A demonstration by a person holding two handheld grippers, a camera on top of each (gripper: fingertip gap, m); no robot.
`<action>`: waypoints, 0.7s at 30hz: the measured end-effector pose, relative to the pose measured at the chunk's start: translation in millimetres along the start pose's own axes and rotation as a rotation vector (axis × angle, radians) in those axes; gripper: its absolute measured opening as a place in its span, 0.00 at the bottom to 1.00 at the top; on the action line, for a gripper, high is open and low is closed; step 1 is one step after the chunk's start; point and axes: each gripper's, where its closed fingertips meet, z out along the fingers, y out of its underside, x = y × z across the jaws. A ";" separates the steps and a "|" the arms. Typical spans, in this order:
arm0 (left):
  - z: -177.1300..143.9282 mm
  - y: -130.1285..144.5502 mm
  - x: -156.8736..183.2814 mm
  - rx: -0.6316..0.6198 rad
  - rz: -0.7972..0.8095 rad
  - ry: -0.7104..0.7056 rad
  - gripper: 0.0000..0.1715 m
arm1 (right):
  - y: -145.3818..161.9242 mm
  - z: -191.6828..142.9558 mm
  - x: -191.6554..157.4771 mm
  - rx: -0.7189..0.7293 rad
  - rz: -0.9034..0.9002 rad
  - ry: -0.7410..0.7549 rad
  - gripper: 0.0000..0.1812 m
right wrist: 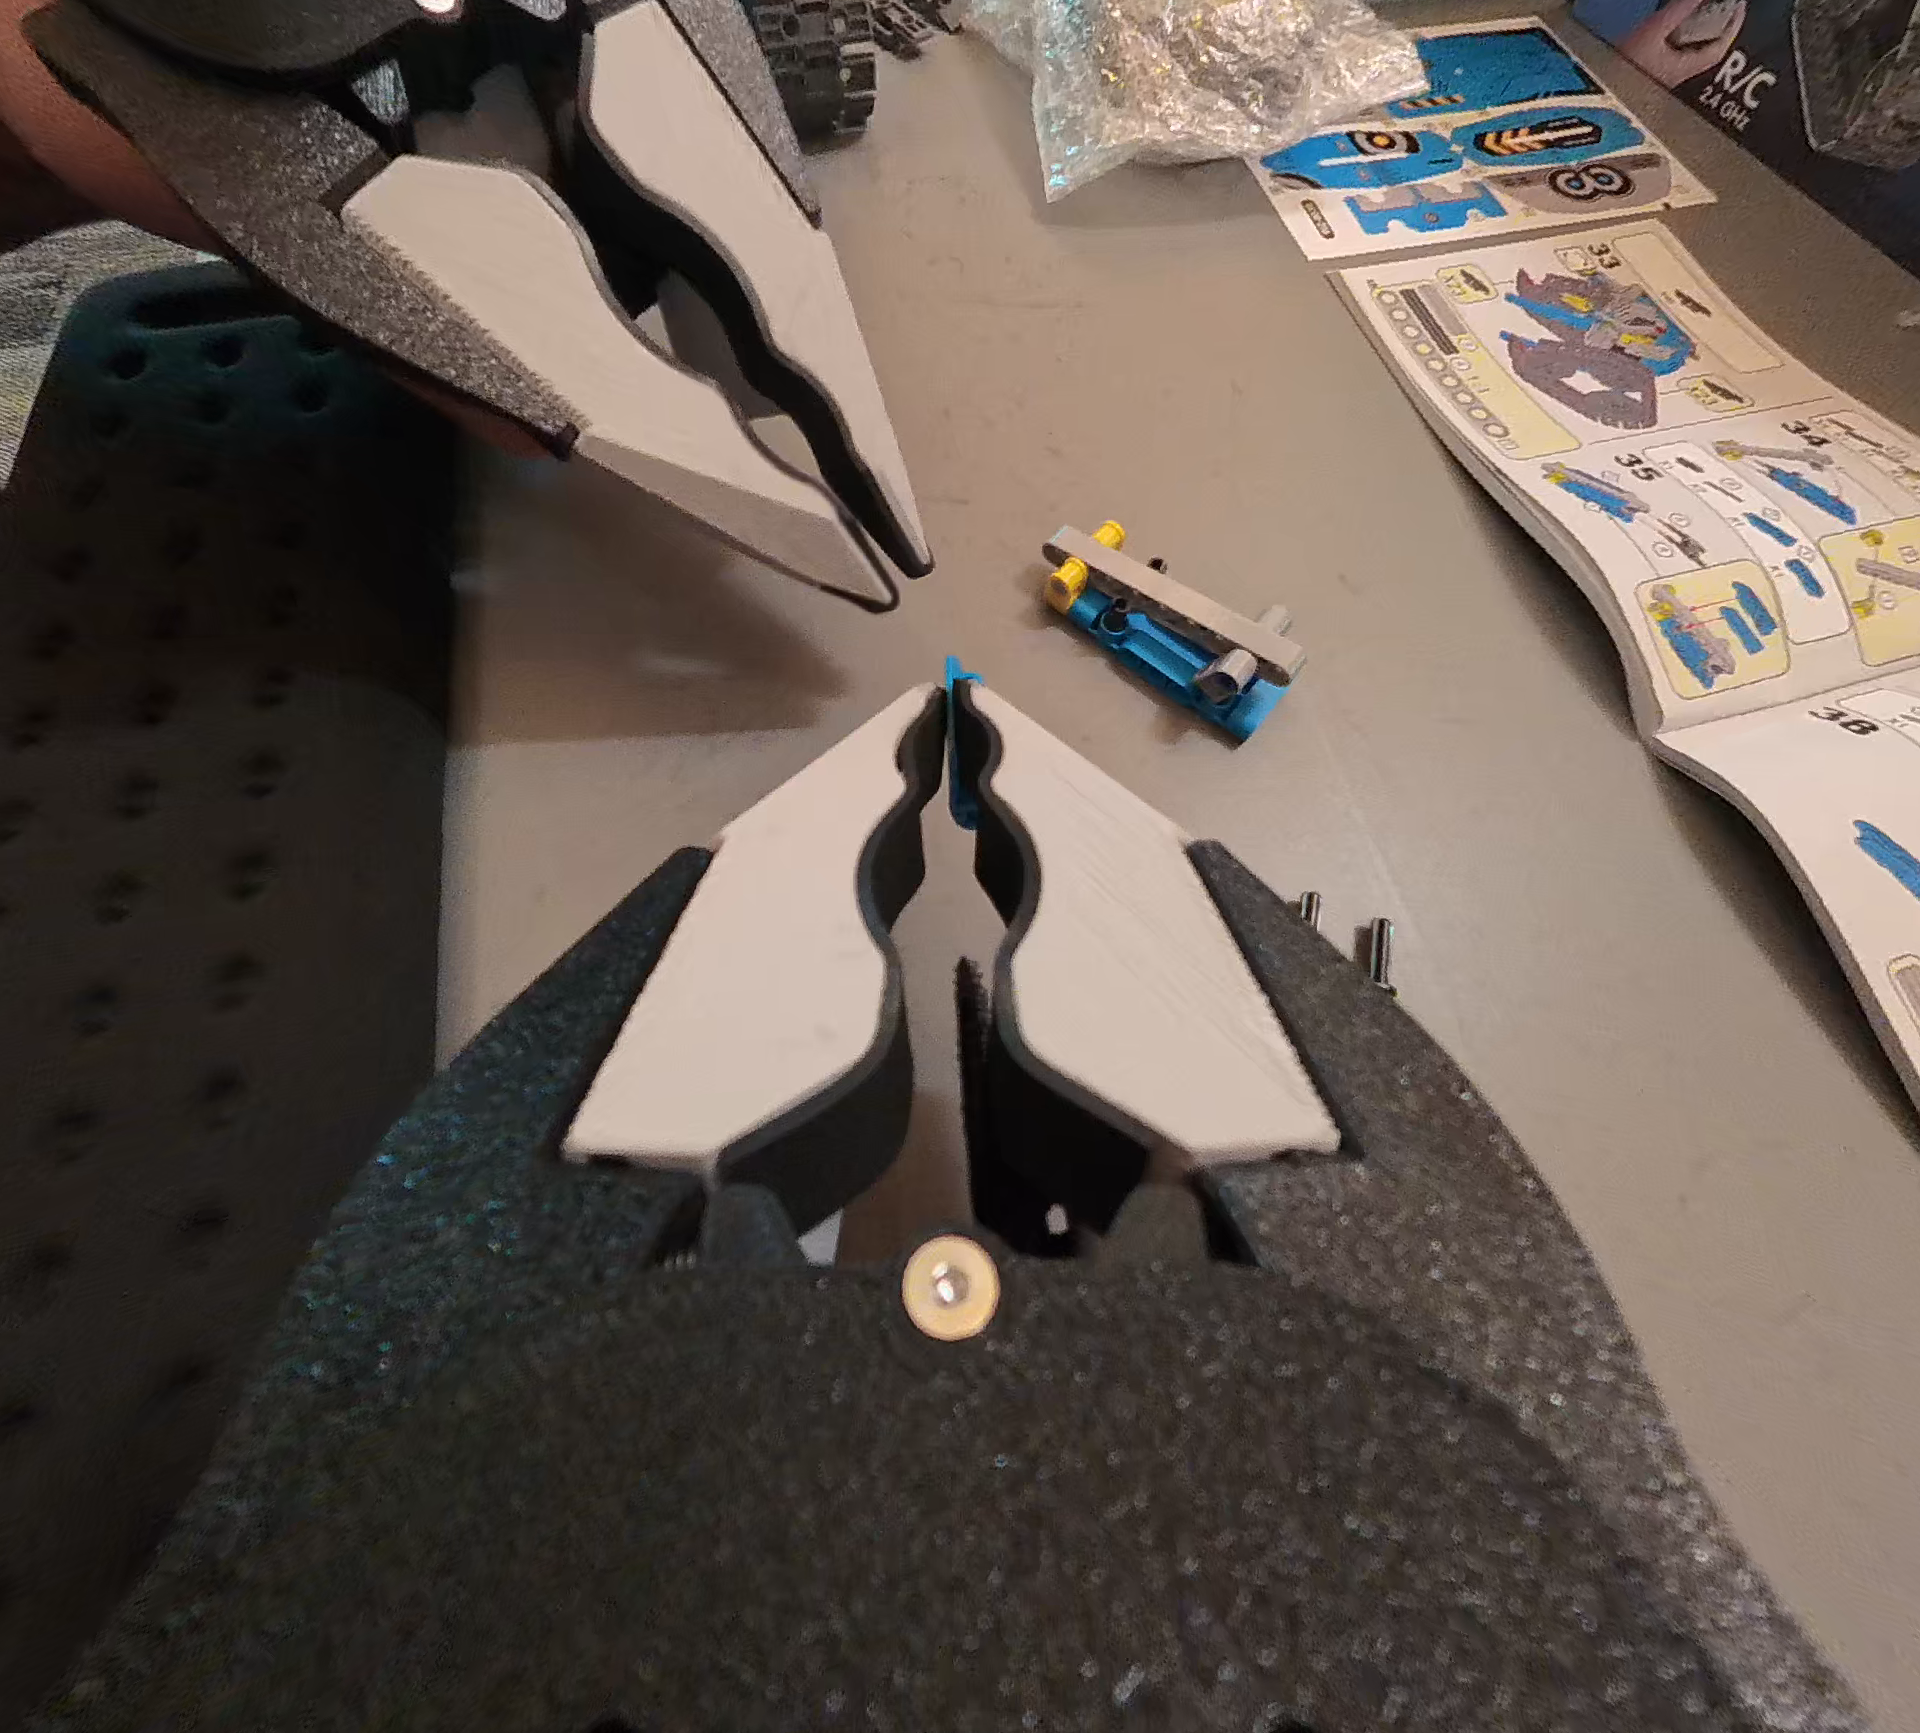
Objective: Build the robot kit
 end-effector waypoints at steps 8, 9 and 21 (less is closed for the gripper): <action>-0.6 -1.7 0.5 0.009 0.000 0.004 0.00 | -2.5 -0.1 -5.4 0.013 -0.012 -0.023 0.00; -0.4 -1.5 -0.2 0.007 0.000 -0.001 0.00 | -2.9 -0.3 -5.2 0.015 -0.008 -0.023 0.00; 26.0 4.1 -46.1 -0.068 -0.181 -0.120 0.16 | 36.5 12.2 2.6 -0.190 0.035 -0.006 0.01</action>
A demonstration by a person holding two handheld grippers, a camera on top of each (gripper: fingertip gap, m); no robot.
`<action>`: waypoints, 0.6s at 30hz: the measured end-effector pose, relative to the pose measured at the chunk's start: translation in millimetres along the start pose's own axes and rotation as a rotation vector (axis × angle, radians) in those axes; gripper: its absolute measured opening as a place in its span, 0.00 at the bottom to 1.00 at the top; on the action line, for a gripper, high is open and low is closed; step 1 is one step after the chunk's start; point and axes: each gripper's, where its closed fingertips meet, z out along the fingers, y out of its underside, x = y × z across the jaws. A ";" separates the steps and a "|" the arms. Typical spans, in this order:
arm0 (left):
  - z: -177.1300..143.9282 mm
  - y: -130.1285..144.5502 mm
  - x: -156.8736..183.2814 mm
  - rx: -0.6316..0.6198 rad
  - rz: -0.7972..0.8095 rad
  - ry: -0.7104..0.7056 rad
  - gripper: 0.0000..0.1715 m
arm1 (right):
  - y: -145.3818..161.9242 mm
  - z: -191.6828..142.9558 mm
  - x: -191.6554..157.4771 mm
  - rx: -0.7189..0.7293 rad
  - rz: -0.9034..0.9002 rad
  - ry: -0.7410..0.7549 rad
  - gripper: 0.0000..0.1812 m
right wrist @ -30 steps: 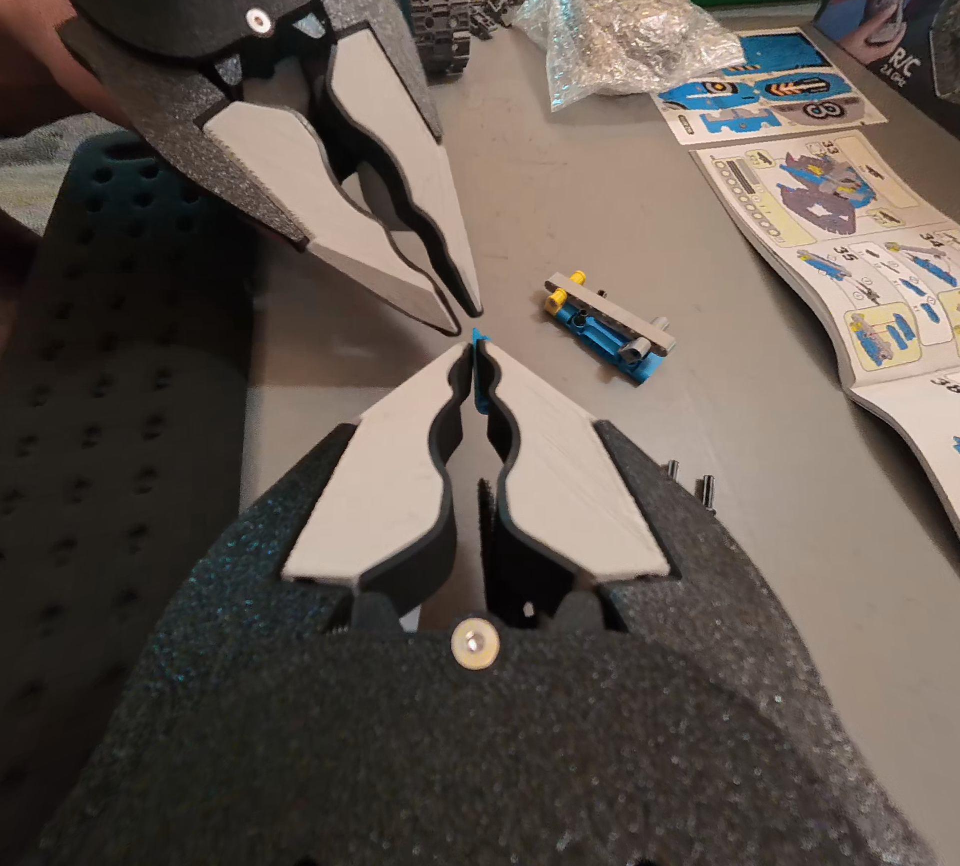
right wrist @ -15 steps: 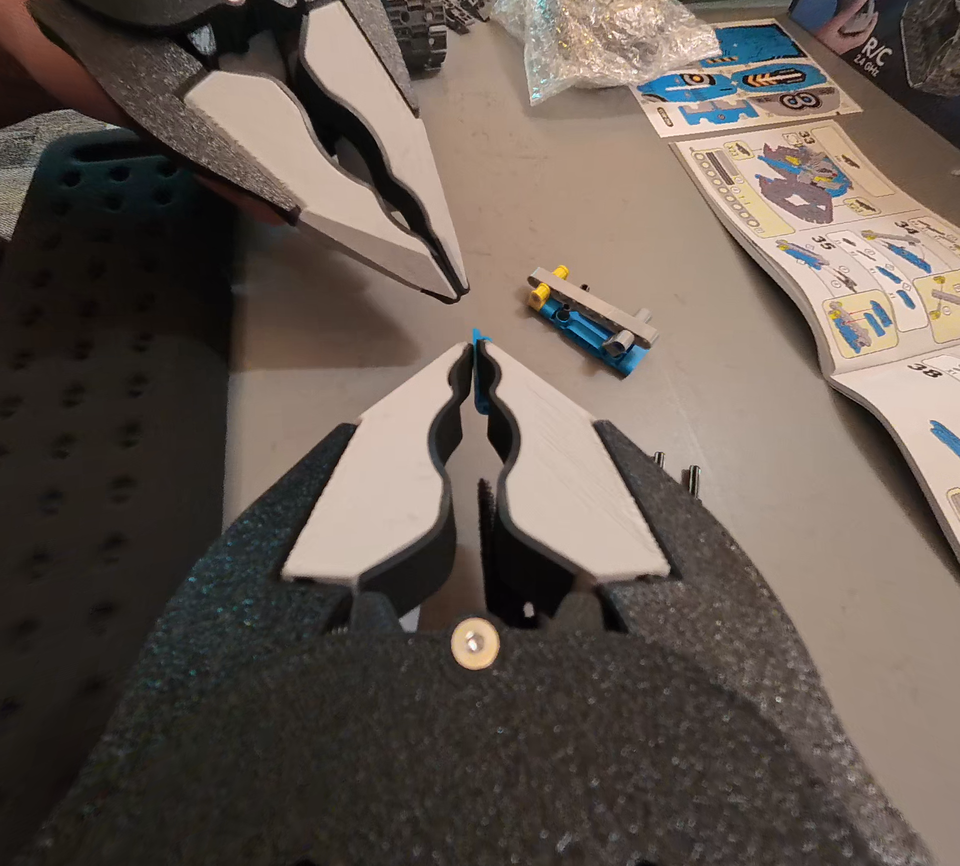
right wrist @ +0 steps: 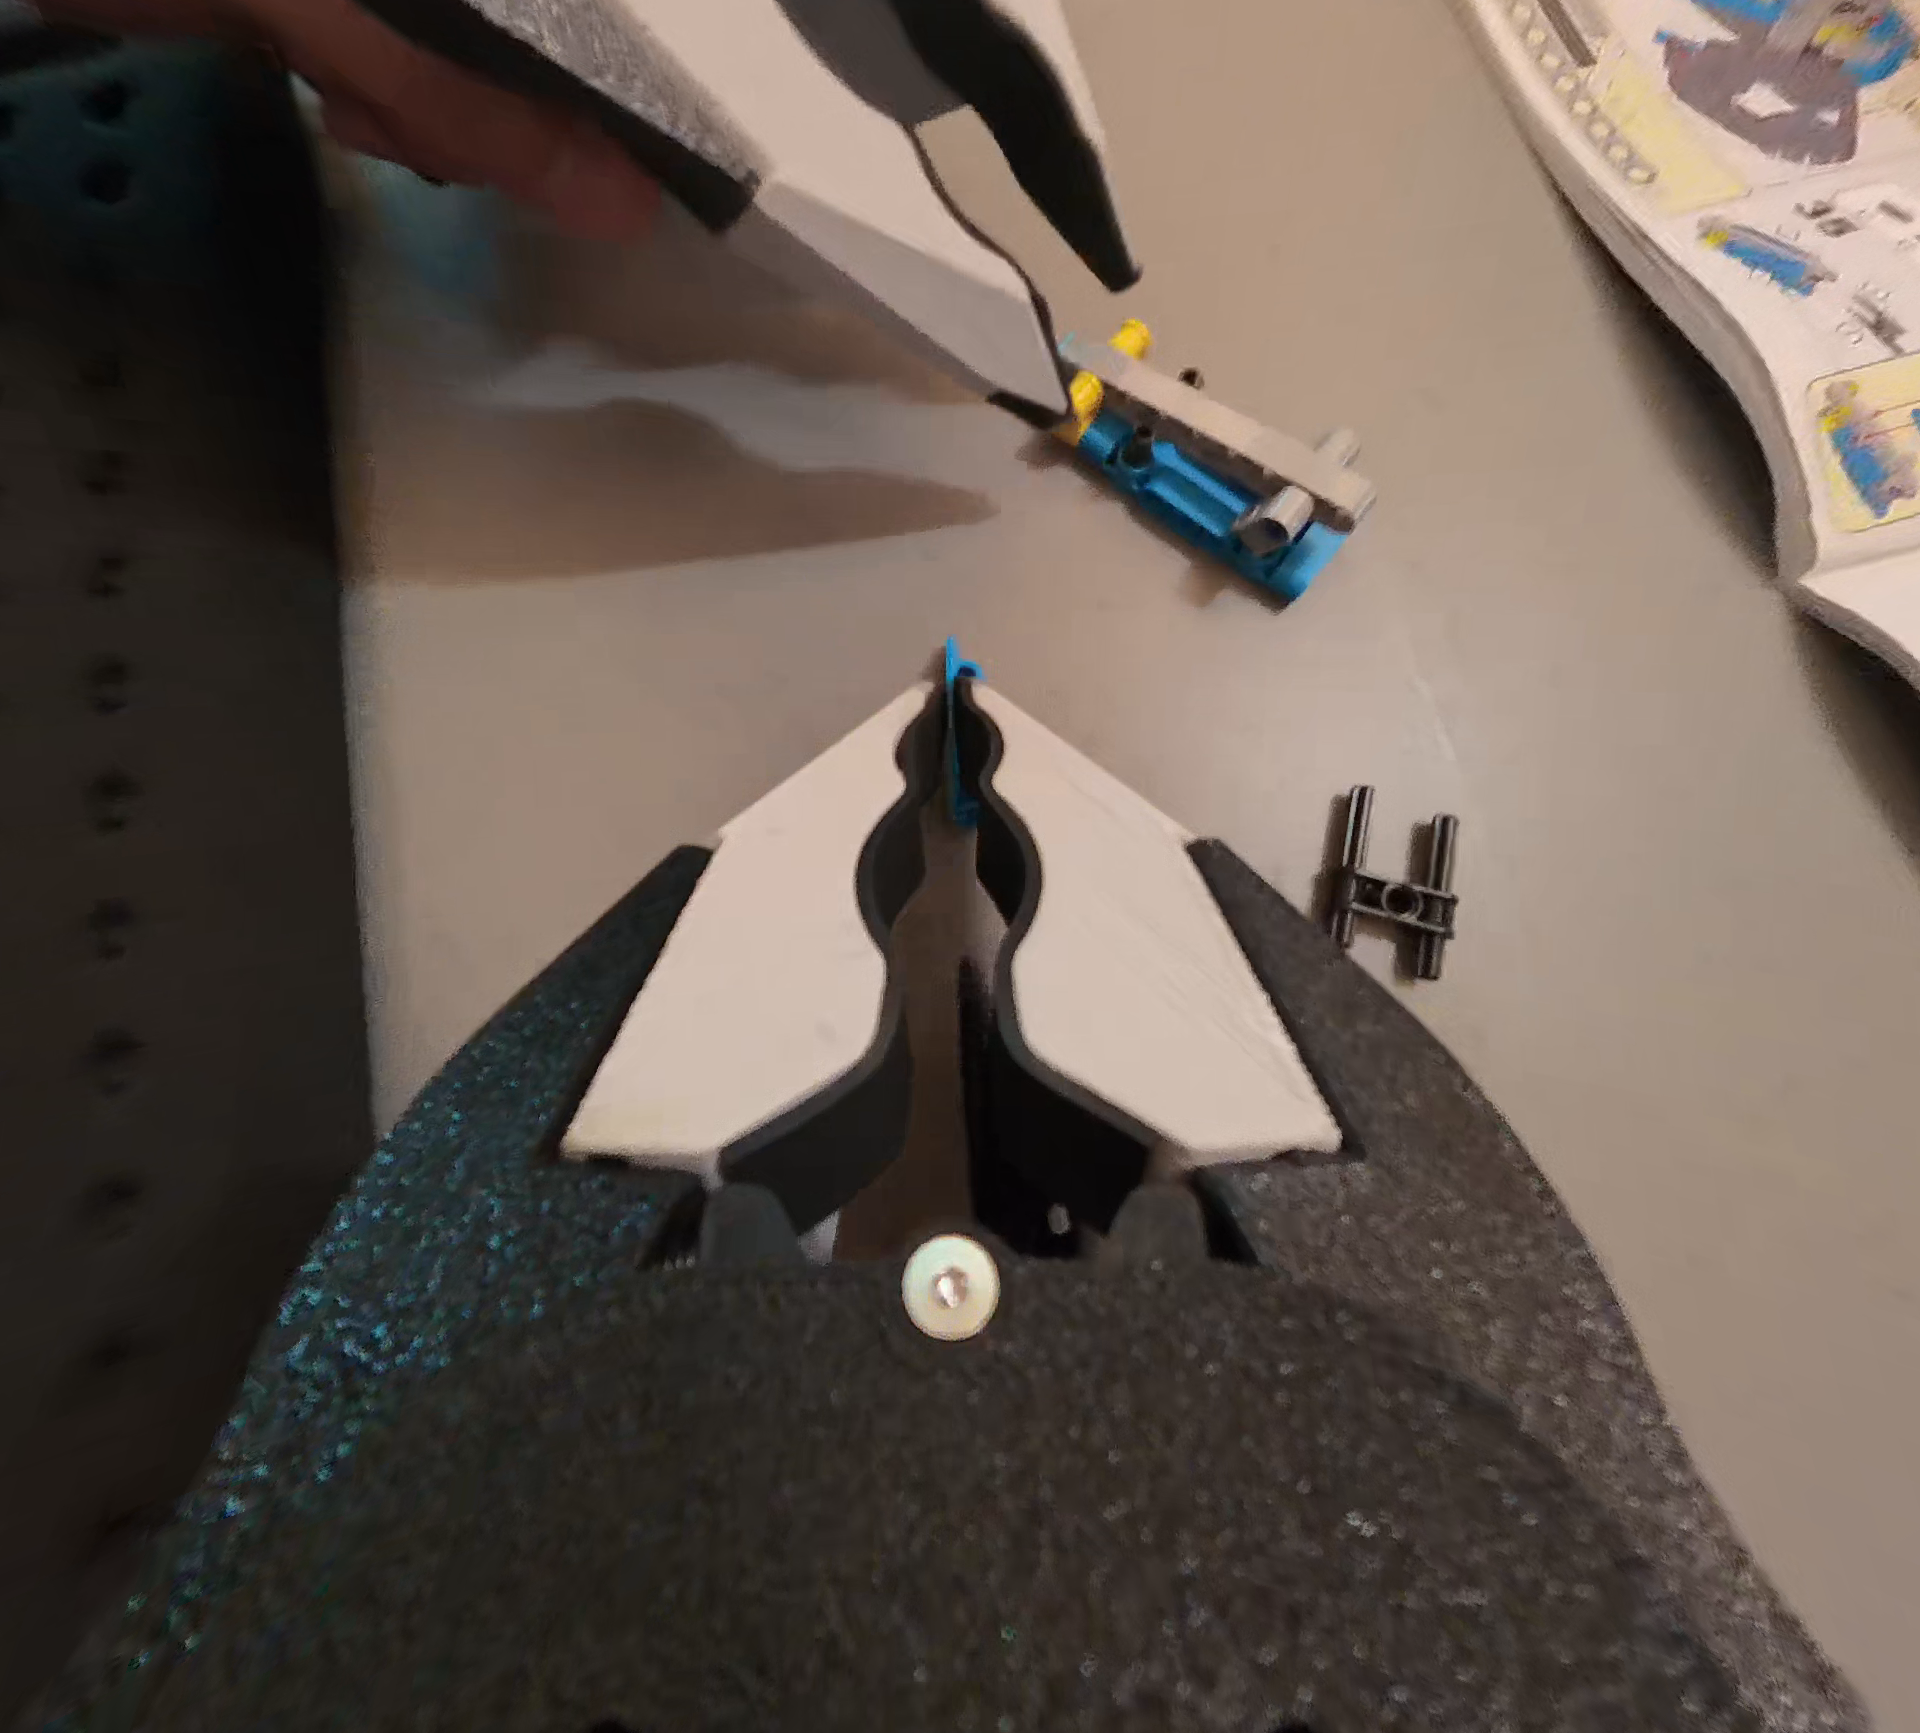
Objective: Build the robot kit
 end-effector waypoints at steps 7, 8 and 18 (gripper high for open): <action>15.0 12.7 1.9 -0.082 0.092 0.051 0.14 | -13.7 -11.4 10.0 0.047 -0.030 -0.016 0.16; 14.2 12.8 1.6 -0.083 0.115 0.049 0.14 | -21.1 -14.7 16.5 0.063 -0.050 -0.015 0.18; -20.9 7.4 28.1 -0.056 0.299 0.144 0.14 | -22.9 11.1 19.8 -0.209 -0.428 -0.231 0.24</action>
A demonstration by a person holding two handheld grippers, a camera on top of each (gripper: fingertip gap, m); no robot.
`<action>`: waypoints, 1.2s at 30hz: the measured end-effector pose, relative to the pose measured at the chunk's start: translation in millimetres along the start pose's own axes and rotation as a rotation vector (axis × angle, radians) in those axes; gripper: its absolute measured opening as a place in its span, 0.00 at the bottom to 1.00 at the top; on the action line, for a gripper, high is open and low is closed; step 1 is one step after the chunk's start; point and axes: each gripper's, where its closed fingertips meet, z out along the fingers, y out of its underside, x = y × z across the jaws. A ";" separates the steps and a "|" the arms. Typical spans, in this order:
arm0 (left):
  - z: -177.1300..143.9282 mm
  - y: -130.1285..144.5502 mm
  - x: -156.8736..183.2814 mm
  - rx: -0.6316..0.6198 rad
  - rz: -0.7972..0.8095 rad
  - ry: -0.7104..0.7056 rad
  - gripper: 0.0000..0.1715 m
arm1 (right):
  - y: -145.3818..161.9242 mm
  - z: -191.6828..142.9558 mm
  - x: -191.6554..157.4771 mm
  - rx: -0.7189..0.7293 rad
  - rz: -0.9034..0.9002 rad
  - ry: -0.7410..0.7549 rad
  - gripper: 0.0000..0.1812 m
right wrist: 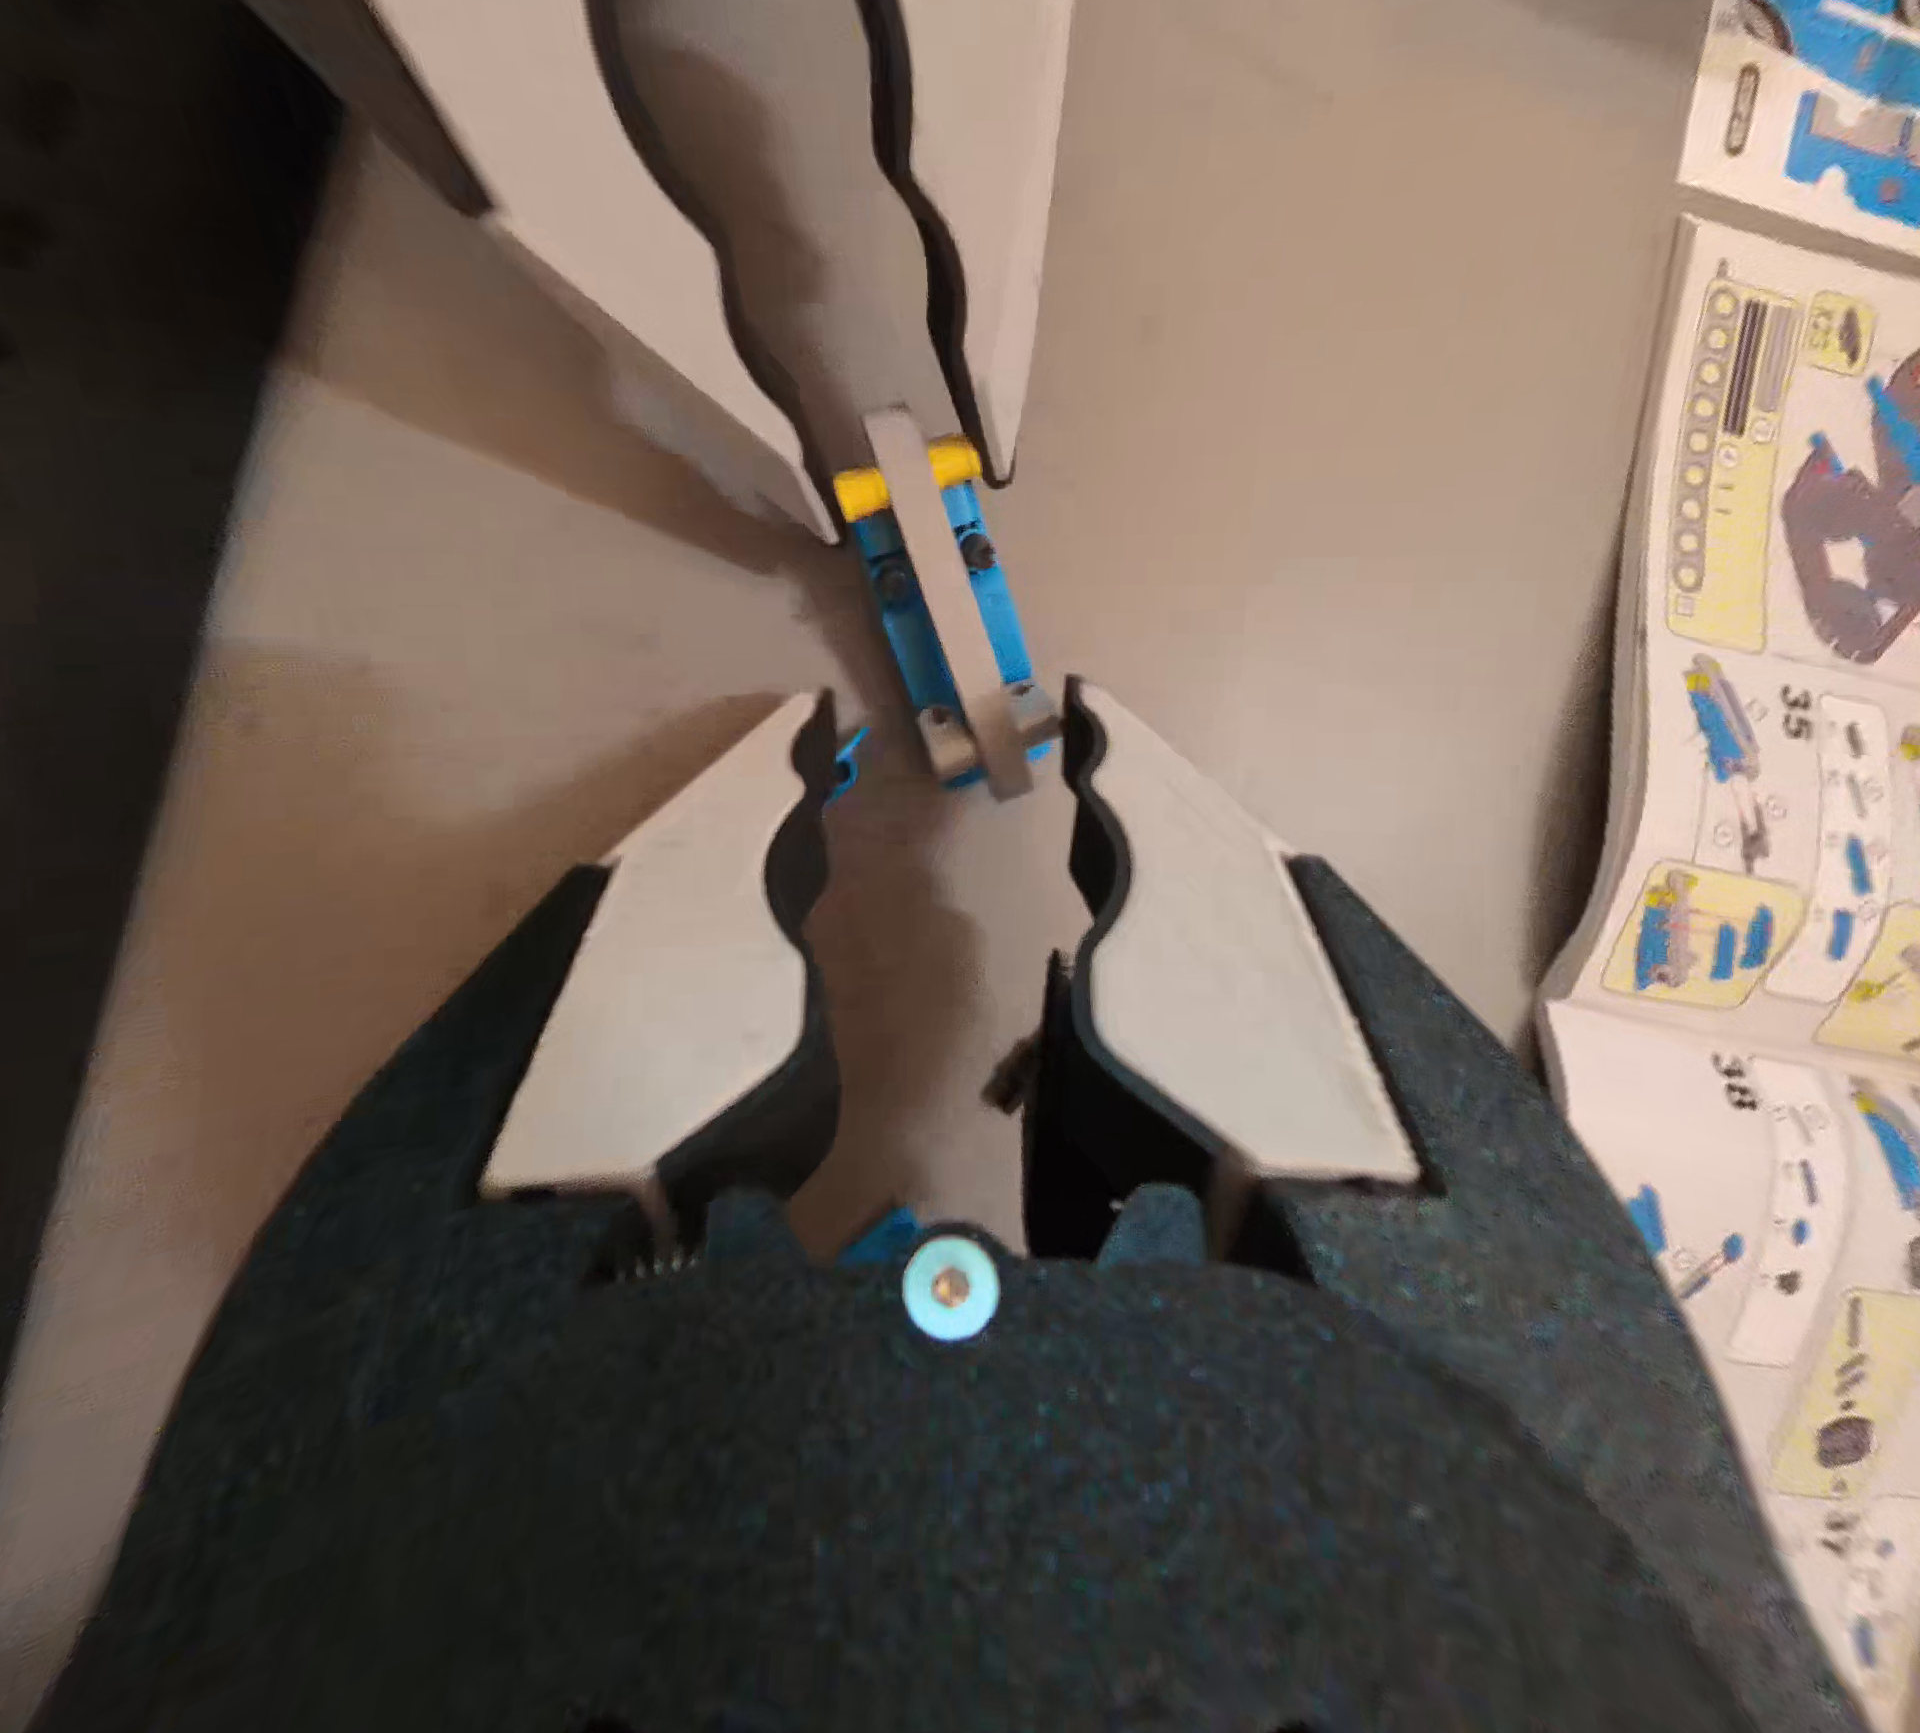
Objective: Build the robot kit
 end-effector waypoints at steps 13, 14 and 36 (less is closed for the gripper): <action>-39.9 -49.9 4.7 0.462 -0.321 0.219 0.26 | -41.8 -40.5 -12.4 0.473 0.353 -0.124 0.14; -44.7 -55.9 5.4 0.521 -0.346 0.248 0.26 | -46.0 -47.0 -15.9 0.516 0.379 -0.163 0.14; -42.1 -54.2 -7.5 0.600 -0.306 0.031 0.14 | 20.5 -17.1 -29.5 0.027 0.328 0.037 0.18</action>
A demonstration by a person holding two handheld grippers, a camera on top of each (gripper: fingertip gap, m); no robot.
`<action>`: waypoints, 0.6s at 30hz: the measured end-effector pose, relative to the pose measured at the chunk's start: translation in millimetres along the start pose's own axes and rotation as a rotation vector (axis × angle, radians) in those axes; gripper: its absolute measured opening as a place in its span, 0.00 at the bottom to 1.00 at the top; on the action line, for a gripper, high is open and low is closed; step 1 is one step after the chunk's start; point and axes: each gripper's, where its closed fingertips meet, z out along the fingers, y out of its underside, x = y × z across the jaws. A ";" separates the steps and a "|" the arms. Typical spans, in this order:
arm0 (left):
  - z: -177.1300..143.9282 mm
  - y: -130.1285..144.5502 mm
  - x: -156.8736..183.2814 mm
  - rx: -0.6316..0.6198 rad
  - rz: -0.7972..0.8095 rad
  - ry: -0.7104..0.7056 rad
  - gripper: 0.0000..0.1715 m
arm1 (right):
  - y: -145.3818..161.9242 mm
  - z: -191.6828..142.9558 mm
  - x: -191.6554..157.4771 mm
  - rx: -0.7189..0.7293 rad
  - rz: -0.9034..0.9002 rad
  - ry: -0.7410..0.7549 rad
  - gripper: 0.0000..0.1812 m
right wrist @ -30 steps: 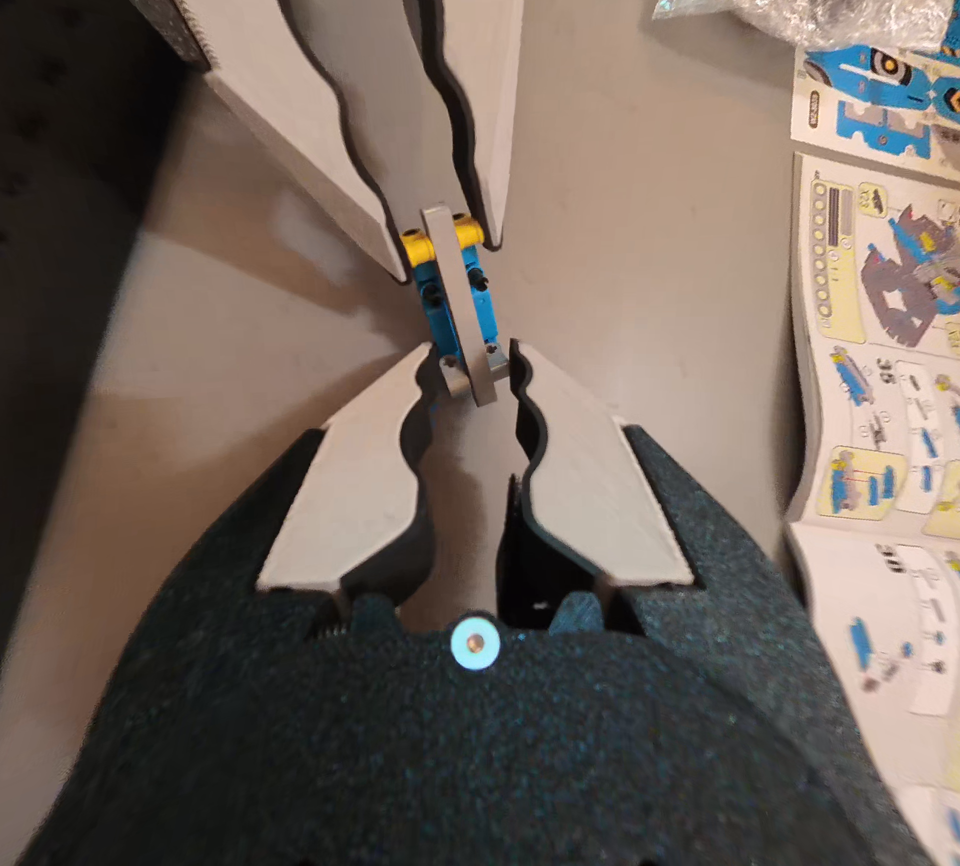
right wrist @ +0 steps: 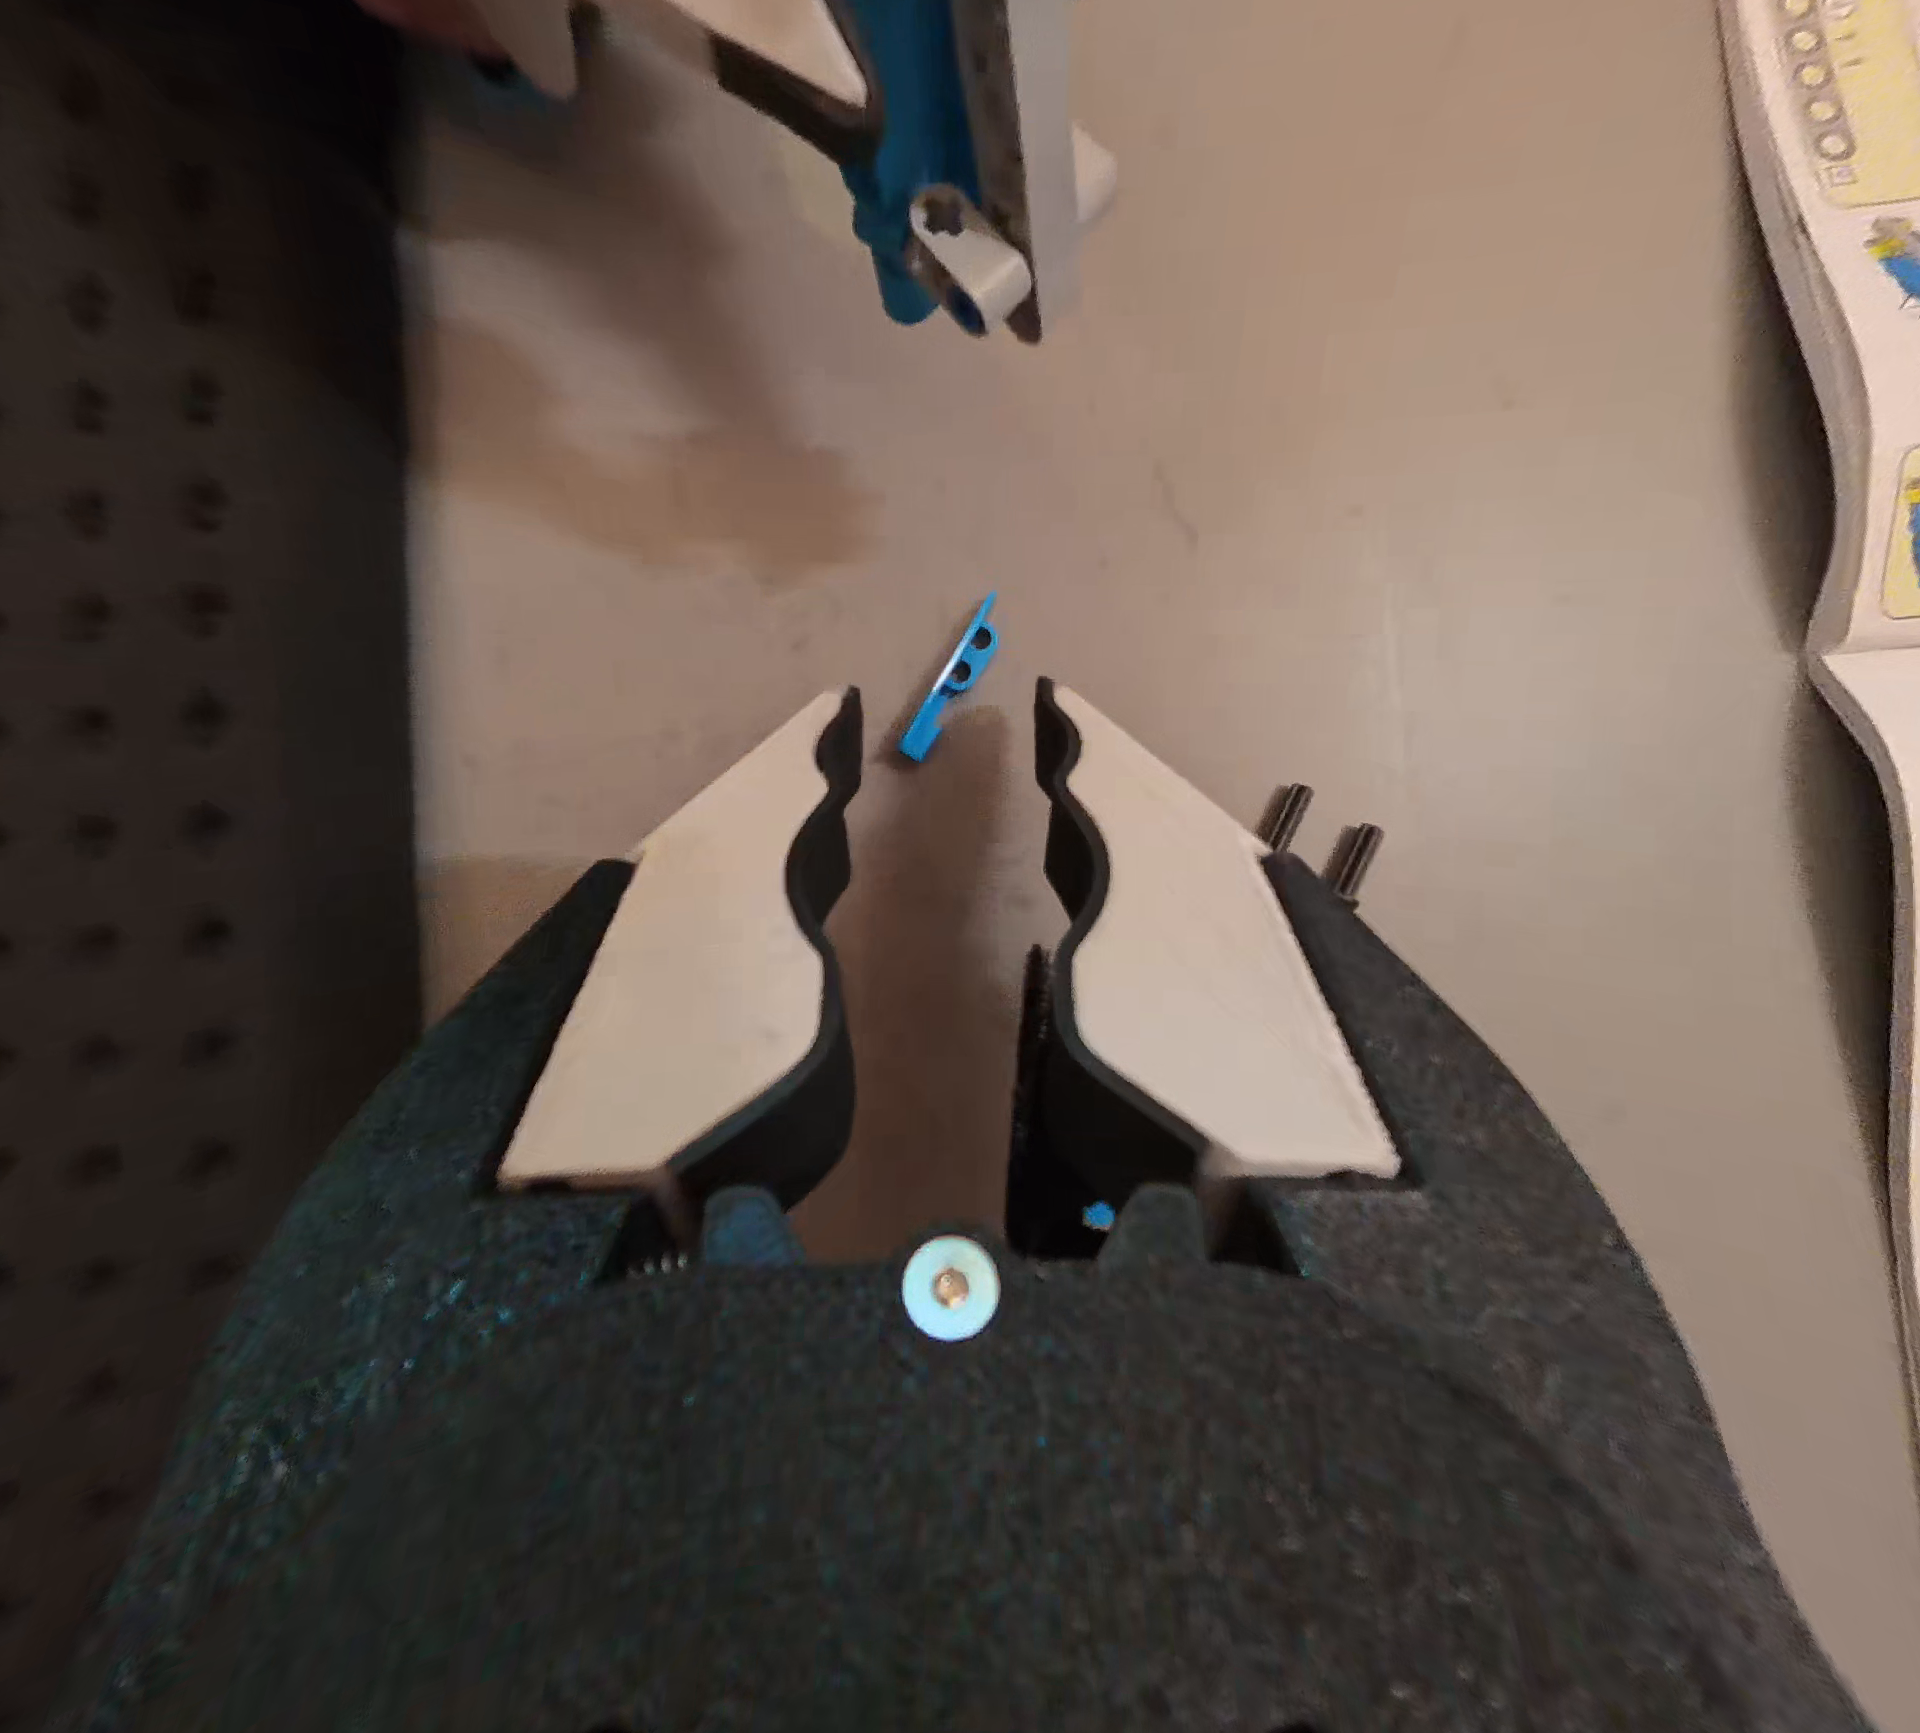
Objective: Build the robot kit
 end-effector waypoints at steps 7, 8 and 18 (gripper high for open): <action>-2.6 -4.0 0.1 0.030 -0.019 0.023 0.14 | 2.3 18.7 0.3 -0.076 0.010 0.059 0.17; -3.4 -5.7 0.6 0.040 -0.025 0.031 0.14 | 1.7 20.4 1.2 -0.072 0.015 0.059 0.16; -17.0 -24.9 10.7 0.156 -0.205 0.215 0.14 | -77.2 -61.5 -0.8 0.541 0.077 -0.125 0.04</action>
